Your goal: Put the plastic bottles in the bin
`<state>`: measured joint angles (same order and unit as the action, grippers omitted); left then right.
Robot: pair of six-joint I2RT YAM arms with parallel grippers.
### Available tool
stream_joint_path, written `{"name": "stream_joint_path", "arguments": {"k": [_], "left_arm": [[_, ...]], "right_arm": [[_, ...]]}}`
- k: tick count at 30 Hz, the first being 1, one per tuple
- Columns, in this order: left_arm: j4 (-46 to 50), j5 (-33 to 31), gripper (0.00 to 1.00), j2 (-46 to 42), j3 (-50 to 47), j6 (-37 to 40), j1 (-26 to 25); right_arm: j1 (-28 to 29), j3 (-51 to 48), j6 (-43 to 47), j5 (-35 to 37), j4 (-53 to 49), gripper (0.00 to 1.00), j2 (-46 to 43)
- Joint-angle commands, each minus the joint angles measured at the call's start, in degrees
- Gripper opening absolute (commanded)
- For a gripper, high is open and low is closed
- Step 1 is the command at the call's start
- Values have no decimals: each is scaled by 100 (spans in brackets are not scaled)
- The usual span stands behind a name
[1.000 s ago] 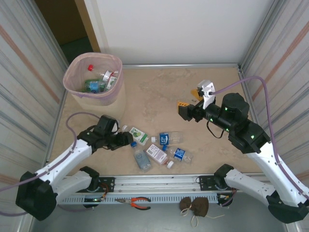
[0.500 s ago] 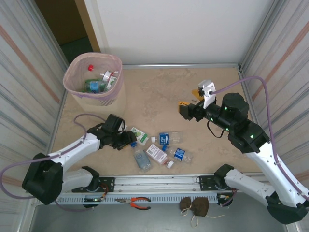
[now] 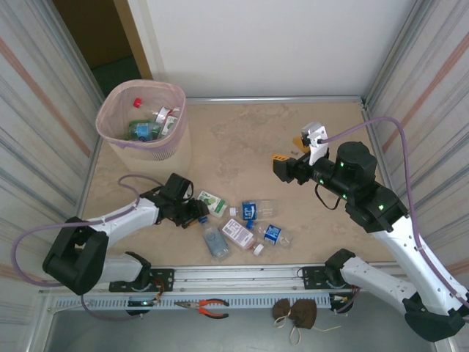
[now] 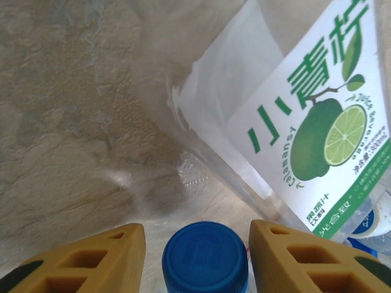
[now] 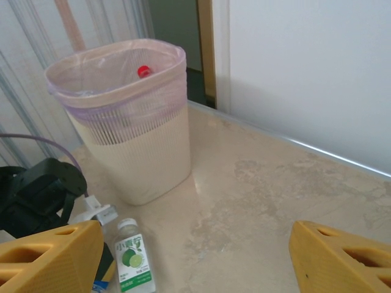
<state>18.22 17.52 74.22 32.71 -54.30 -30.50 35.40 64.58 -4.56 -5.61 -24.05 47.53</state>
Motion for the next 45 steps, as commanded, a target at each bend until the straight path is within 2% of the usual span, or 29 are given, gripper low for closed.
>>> {"name": "stream_joint_path", "arguments": {"k": [1,16,22,33,39,45], "left_arm": [[-186,48,47,100,-98,-128,-30],[-154,30,36,8,-127,-174,-31],[-143,61,41,-21,-142,-212,-29],[-292,138,39,5,-239,-282,-34],[-278,140,32,-79,-265,-309,-41],[111,30,27,-574,-239,-235,-43]], "right_arm": [[-49,-39,-151,-12,65,78,-85],[-86,-44,-167,-11,29,78,-117],[-87,-41,-168,-14,15,78,-138],[-86,-46,-194,16,-21,78,-174],[-93,-60,-188,6,-20,78,-174],[-86,-34,-188,24,-54,78,-191]]}}
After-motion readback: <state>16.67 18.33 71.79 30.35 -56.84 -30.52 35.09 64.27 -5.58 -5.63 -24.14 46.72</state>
